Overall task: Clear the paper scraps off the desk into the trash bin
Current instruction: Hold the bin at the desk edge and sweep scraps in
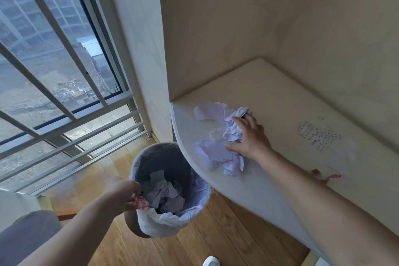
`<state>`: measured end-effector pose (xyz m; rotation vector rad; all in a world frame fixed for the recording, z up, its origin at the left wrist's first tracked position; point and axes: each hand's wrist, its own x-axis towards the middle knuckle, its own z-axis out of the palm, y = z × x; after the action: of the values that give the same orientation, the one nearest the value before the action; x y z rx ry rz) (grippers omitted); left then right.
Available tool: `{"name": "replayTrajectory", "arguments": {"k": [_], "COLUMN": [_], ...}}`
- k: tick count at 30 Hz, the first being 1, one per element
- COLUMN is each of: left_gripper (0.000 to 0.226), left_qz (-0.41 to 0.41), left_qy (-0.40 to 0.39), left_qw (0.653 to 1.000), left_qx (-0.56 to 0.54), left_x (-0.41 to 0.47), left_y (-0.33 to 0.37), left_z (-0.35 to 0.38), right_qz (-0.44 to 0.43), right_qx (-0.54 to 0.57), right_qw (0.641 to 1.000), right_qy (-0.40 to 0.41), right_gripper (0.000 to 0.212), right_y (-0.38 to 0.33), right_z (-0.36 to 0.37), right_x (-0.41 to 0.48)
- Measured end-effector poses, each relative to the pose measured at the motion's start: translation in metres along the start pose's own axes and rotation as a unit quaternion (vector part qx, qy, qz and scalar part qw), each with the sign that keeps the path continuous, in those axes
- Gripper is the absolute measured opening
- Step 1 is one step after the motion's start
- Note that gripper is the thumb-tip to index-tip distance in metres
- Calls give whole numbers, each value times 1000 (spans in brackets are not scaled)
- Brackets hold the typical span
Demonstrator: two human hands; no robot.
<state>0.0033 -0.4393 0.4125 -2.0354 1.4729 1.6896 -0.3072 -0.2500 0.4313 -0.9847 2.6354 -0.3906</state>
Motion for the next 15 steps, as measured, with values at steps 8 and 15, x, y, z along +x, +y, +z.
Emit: {"name": "replayTrajectory", "arguments": {"k": [8, 15], "left_gripper": [26, 21], "left_qz": [6, 35], "left_qy": [-15, -15], "left_qw": [1000, 999], "left_qx": [2, 9], "left_x": [-7, -11], "left_y": [5, 15], "left_z": [-4, -9], "right_qz": [-125, -205], "right_qx": [-52, -111], "right_qw": [988, 963], "right_qy": [-77, -137], "right_gripper": [90, 91], "right_y": [-51, -58], "right_z": [23, 22], "right_x": [-22, -30]}}
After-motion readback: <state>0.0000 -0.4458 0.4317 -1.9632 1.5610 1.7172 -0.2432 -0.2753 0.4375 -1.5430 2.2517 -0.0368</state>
